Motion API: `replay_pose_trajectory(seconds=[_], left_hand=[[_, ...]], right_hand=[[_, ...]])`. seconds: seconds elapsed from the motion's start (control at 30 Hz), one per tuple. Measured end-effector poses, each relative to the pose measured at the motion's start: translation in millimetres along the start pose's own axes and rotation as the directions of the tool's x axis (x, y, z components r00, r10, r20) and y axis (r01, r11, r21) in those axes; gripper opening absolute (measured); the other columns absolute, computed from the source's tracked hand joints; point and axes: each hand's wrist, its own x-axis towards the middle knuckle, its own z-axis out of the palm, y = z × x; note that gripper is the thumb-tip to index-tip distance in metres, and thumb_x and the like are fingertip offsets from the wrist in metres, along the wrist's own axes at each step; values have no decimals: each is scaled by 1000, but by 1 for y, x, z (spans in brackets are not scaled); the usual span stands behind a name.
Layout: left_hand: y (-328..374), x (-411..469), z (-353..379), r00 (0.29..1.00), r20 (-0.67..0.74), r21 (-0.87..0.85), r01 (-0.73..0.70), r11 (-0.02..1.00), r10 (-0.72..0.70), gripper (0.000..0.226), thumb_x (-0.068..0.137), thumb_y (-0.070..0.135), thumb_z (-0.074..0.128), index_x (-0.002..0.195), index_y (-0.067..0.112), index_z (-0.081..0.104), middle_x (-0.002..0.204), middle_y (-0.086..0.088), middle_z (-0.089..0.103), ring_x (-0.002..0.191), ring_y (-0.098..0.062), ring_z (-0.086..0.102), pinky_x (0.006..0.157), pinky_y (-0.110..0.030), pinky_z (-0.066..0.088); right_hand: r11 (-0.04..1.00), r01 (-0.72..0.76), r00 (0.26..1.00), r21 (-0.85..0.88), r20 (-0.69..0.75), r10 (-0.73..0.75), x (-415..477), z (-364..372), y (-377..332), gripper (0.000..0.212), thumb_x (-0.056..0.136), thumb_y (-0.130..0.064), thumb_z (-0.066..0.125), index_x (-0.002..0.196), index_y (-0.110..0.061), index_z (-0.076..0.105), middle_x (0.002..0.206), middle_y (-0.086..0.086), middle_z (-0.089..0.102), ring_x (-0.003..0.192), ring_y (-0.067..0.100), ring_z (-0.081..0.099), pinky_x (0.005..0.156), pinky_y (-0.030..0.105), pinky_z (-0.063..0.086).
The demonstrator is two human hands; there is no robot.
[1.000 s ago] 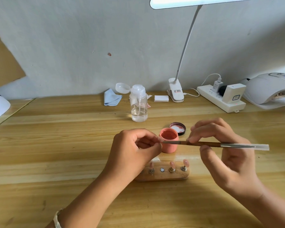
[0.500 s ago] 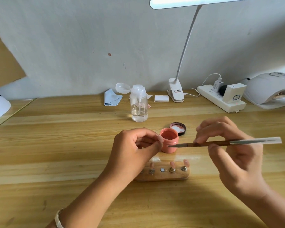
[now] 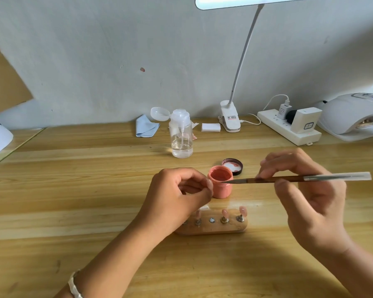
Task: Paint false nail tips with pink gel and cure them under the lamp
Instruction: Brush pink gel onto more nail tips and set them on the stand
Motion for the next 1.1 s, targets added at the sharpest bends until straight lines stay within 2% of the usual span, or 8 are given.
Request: replay_pose_trajectory(seconds=[0.1, 0.23, 0.47, 0.67, 0.8, 0.97, 1.03, 1.1], left_hand=[[3, -2, 0, 991, 136, 142, -16, 990, -3, 22, 74, 3, 81, 70, 25, 76, 73, 19, 70, 59, 4, 56, 57, -7, 37], [2, -2, -2, 965, 259, 290, -52, 956, -27, 24, 68, 16, 86, 70, 37, 75, 81, 21, 58, 77, -2, 49, 69, -14, 38], [-4, -4, 0, 947, 315, 290, -27, 957, -68, 12, 70, 25, 85, 73, 33, 76, 83, 9, 64, 83, -19, 55, 71, -36, 49], [-8, -2, 0, 957, 281, 351, -40, 936, -65, 19, 71, 20, 80, 68, 36, 72, 82, 2, 64, 72, -12, 56, 73, -38, 50], [-7, -2, -3, 940, 329, 372, -35, 927, -96, 10, 71, 17, 78, 75, 24, 72, 80, 0, 68, 69, -17, 59, 69, -40, 52], [-1, 2, -18, 878, 437, 438, -21, 899, -193, 39, 64, 20, 85, 98, 32, 71, 95, 7, 68, 76, -5, 61, 69, -25, 51], [-1, 4, -25, 871, 440, 465, -14, 885, -217, 36, 65, 17, 84, 97, 30, 72, 90, 9, 70, 77, -8, 64, 66, -24, 51], [0, 5, -29, 875, 428, 463, 5, 886, -228, 25, 67, 14, 82, 88, 26, 74, 78, 14, 69, 62, 0, 59, 56, -18, 46]], right_hand=[[1000, -26, 999, -15, -43, 25, 1, -1, 2, 20, 79, -14, 47, 79, -6, 65, 84, 11, 64, 85, 26, 62, 80, 30, 47], [999, -33, 998, -26, -55, 31, 0, -1, 3, 21, 80, -15, 47, 78, -4, 65, 84, 12, 63, 83, 27, 61, 78, 32, 46], [999, -28, 998, -29, -57, 27, 0, -1, 3, 21, 81, -15, 47, 78, -4, 65, 83, 12, 63, 83, 29, 60, 78, 35, 46], [999, -28, 998, -34, -49, 26, -1, 0, 4, 20, 80, -15, 47, 78, -5, 65, 83, 12, 62, 83, 28, 60, 78, 34, 46], [999, -29, 999, -35, -44, 27, -1, 0, 5, 20, 80, -14, 47, 78, -5, 64, 83, 12, 62, 83, 29, 60, 78, 35, 46], [999, -26, 999, -33, -35, 24, -2, 0, 5, 20, 81, -15, 47, 79, -5, 65, 84, 12, 63, 83, 27, 60, 79, 32, 45], [999, -22, 999, -33, -27, 21, -2, 1, 5, 20, 81, -15, 47, 79, -5, 65, 84, 13, 62, 84, 27, 60, 79, 32, 46], [999, -19, 1000, -35, -19, 18, -3, 1, 6, 20, 82, -15, 48, 79, -4, 65, 83, 13, 62, 84, 27, 60, 79, 32, 46]])
